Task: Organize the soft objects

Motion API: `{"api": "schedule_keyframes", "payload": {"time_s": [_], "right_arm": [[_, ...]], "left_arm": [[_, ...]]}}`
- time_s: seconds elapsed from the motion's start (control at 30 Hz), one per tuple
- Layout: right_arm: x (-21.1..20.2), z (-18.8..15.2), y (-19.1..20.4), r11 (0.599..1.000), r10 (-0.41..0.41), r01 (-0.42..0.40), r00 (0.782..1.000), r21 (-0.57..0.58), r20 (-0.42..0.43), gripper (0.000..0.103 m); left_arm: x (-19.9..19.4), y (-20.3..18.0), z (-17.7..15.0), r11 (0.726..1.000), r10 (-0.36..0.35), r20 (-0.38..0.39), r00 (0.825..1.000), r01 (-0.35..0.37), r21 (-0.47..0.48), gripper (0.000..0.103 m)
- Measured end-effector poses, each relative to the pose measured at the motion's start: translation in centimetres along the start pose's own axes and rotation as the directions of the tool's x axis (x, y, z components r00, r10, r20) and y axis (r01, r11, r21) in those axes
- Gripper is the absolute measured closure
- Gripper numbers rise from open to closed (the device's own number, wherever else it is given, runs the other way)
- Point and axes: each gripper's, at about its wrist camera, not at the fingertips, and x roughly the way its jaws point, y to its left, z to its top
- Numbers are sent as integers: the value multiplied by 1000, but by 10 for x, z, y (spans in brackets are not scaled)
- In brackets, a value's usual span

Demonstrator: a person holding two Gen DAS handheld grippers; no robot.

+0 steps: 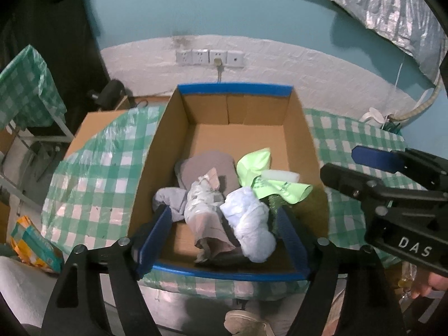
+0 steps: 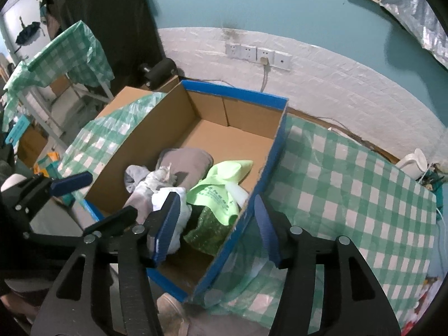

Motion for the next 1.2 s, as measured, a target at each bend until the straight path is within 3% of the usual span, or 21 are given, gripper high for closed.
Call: {"api": "schedule_keyframes", "payload": {"time_s": [0.27,0.7,1.2], "right_arm": [[-31,-3,-8,999,-27,26,998,20,58,43],[-55,-13,-22,998,-46,41,994,49,100,41],[-58,-21,-35,997,-46,39,994,71,97,41]], "left_arm": [[-24,-14,2,998,33,67,997,-36,44,22],[-38,-35,2,996,55,115,992,-63,71,14],[-39,-49,4,993,68,106,992,-78,92,14]]}}
